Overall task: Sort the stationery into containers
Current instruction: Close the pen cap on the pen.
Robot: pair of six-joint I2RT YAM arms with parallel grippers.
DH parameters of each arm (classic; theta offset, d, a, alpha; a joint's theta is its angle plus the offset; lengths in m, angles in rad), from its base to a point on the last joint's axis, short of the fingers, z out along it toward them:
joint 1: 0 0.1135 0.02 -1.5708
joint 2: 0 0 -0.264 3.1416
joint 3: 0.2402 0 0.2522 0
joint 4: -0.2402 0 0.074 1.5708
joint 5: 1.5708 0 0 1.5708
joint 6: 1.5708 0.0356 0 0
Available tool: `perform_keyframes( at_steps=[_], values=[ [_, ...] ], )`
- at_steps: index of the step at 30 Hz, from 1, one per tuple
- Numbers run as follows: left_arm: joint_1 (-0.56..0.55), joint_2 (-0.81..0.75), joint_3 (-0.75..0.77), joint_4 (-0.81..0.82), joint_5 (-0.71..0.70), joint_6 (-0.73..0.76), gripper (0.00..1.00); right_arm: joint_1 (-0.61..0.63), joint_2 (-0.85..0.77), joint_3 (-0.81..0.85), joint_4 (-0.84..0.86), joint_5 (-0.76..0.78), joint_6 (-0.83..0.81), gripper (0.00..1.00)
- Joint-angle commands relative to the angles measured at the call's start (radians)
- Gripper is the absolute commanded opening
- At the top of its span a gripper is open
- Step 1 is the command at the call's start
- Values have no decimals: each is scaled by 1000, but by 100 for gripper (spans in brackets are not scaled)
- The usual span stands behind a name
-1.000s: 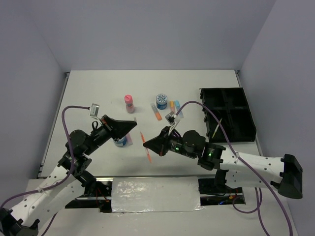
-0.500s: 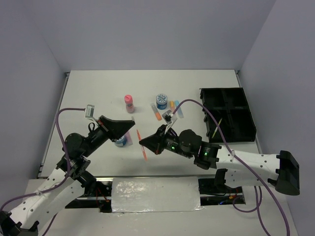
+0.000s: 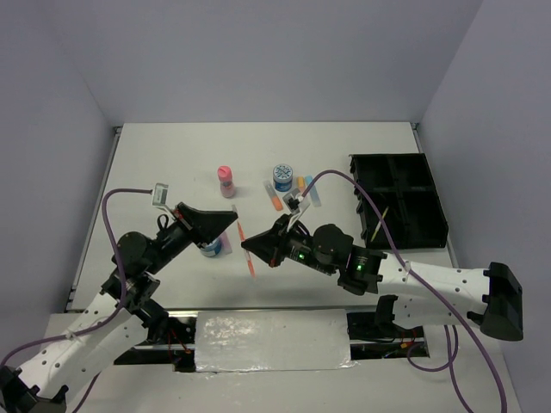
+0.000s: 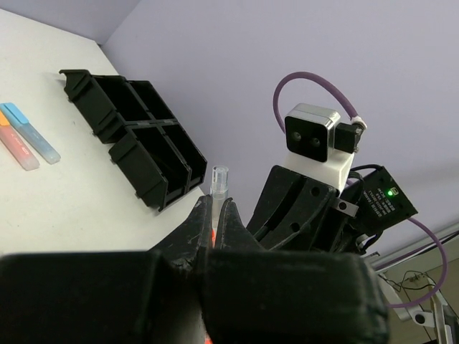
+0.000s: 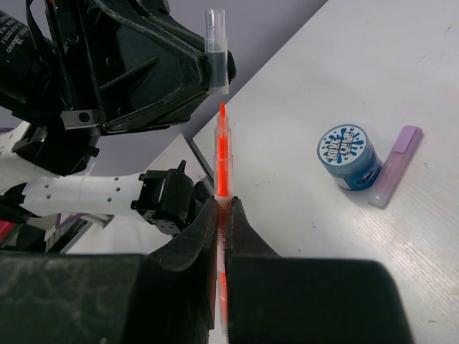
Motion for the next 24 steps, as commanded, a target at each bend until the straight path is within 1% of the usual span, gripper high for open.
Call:
perform_keyframes(
  at_steps=[1,10,24],
  values=[
    [-4,6,-8,75,-2,-11,0,7,4,49,43,18,-17,0],
    [-4,10,-6,64,-2,-5,0,9,-4,69,21,35,-28,0],
    [-6,22,-23,115,46,-18,0,4,22,123,-25,92,-68,0]
  ],
)
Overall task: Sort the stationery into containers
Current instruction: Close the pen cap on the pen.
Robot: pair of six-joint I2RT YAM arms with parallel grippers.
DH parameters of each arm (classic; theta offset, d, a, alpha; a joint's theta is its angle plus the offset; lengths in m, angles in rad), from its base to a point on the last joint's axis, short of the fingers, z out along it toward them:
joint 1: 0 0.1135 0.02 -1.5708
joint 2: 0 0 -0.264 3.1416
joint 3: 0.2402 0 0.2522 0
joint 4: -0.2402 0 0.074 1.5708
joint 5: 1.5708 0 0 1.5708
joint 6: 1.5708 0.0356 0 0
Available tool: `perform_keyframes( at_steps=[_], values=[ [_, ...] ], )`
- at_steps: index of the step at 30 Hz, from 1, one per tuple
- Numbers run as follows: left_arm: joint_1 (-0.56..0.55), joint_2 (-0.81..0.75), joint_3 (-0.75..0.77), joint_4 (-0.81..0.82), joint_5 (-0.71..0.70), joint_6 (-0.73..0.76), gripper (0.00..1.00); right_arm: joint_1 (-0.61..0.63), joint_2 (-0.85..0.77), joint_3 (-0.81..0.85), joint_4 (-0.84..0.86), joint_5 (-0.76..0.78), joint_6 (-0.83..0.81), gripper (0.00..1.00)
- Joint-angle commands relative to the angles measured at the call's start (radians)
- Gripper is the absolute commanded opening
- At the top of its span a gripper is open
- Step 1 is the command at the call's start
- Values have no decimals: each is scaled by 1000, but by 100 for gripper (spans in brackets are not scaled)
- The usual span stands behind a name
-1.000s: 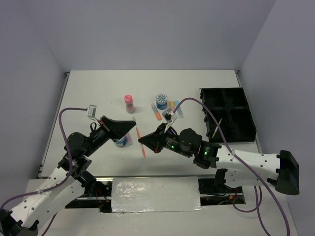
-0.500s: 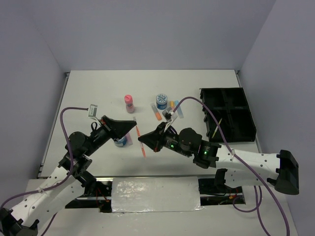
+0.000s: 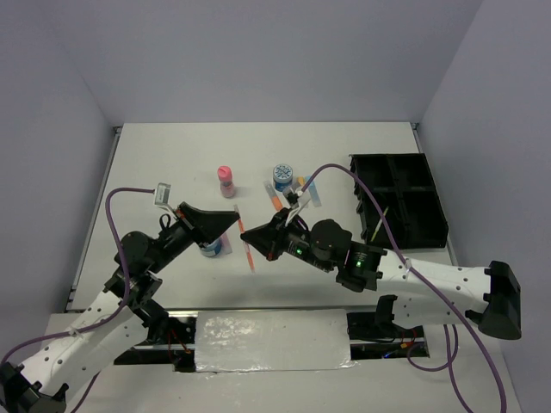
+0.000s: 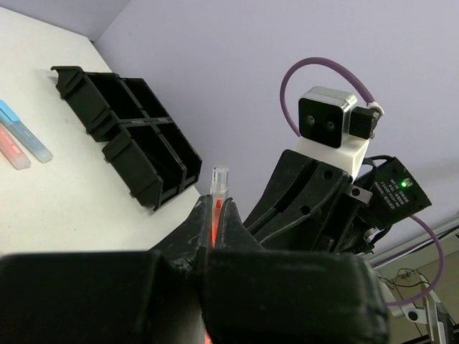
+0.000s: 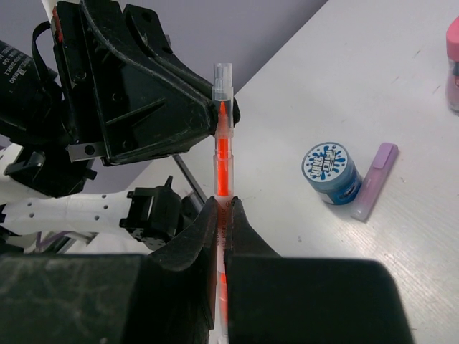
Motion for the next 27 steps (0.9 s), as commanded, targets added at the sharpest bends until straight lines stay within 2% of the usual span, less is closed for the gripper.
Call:
perform_keyframes(
  at_steps=[1,27],
  values=[
    [-5,-4,-3,58,31,4,0,5,2,62,21,33,-33,0],
    [-23,40,-36,90,174,132,0,-37,-52,105,71,-7,-79,0]
  ],
)
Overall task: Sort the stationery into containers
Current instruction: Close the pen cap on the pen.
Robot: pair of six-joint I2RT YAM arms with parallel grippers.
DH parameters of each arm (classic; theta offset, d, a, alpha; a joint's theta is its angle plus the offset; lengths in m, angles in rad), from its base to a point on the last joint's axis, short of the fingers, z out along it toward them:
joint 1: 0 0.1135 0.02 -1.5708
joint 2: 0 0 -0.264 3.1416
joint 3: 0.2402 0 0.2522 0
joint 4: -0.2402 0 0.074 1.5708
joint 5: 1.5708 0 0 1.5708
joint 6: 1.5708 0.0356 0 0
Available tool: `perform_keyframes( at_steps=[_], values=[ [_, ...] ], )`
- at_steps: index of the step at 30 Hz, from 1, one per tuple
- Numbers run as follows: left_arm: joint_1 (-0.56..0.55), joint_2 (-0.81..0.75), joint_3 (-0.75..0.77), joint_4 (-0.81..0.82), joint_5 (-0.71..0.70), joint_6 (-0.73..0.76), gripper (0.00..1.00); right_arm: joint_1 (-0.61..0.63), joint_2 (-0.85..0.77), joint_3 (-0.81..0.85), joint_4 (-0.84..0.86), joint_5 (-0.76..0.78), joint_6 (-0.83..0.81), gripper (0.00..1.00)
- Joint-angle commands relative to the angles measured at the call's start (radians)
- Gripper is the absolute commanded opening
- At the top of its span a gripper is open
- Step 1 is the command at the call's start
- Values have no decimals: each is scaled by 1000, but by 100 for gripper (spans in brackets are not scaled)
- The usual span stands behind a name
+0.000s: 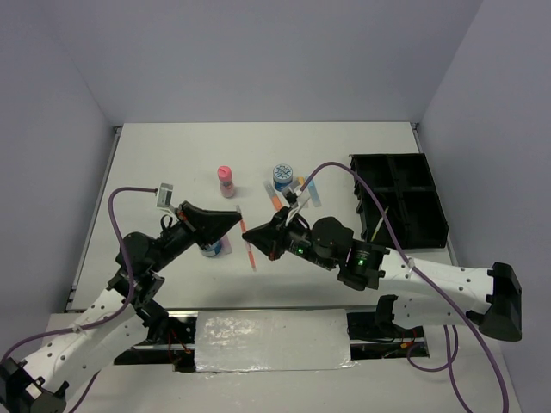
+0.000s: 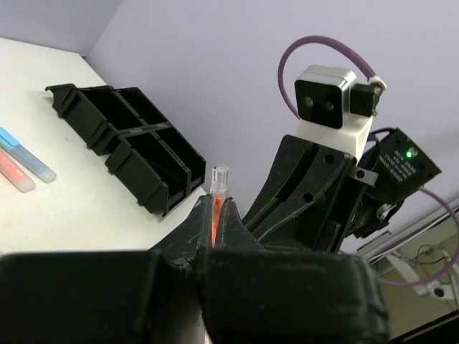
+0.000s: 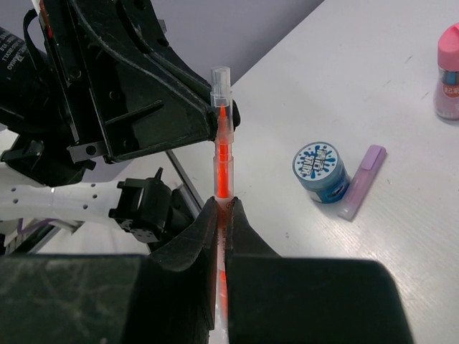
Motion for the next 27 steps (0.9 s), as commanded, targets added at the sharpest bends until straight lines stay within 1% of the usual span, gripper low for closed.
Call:
perform_keyframes(
  at_steps=[1,4,8,11,14,19,27],
  values=[
    [-22,22,-13,-6,130,64,0,-25,-51,84,104,12,-19,0],
    [-22,30,-2,-27,151,85,0,-35,-71,90,84,7,-19,0],
    [-24,30,-13,3,164,73,0,-44,-90,78,79,23,-16,0],
    [-26,41,-25,45,171,47,0,-42,-87,64,108,23,-27,0],
    [-29,47,-39,75,159,9,0,-42,-87,24,209,-8,-57,0],
    [-39,29,-59,114,124,-56,0,-42,-47,35,249,-30,-93,0],
    [-47,32,-33,34,111,-41,0,-42,-64,38,300,-19,-108,0]
  ],
)
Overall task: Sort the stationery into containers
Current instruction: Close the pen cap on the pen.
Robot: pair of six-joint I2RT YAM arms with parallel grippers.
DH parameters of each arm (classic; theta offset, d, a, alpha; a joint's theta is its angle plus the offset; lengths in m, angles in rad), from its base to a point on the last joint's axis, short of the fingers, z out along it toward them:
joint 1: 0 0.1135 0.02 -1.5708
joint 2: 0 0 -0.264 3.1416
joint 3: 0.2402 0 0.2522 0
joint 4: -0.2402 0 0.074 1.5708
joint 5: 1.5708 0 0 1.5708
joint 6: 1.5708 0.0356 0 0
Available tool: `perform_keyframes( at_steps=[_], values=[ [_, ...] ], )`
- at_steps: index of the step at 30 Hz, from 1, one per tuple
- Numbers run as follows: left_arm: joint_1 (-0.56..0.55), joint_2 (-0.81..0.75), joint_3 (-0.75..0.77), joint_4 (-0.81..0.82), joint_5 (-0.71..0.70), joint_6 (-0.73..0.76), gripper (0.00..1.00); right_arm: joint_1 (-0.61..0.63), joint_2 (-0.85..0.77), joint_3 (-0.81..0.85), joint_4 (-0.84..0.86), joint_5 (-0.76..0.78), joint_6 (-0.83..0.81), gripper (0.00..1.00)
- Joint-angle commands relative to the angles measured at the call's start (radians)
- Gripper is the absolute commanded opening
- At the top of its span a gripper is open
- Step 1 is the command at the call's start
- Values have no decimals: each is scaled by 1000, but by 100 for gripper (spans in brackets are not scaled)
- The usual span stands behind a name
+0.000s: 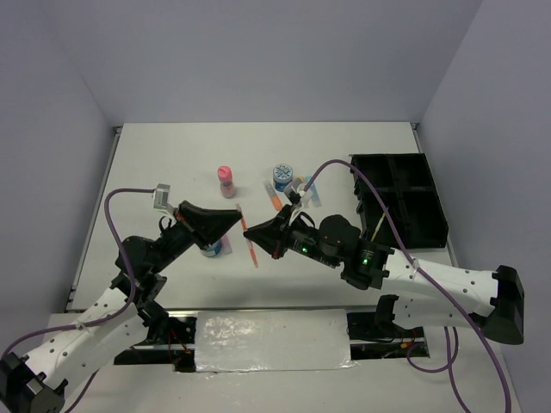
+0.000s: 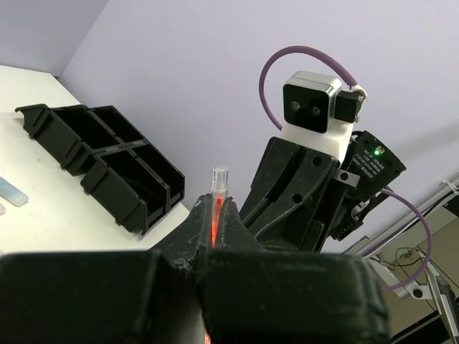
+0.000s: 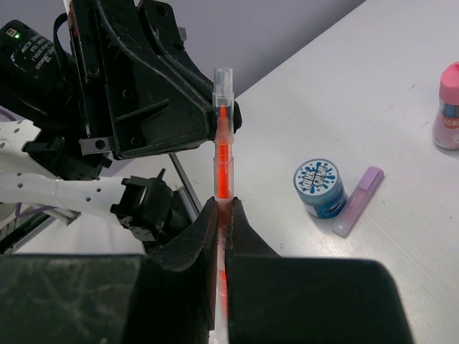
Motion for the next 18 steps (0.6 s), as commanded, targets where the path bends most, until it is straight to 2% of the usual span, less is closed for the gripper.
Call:
perform_keyframes(
  at_steps=[1,9,14,18],
  values=[
    [-29,13,-5,-109,113,0,0,-21,-37,45,269,60,-35,0],
    [-31,15,39,-212,150,104,0,-21,-45,125,151,46,-58,0],
    [-31,27,90,-339,158,193,0,-22,-101,93,141,65,-67,0],
    [-31,19,87,-346,146,184,0,-22,-138,70,143,82,-76,0]
  ],
)
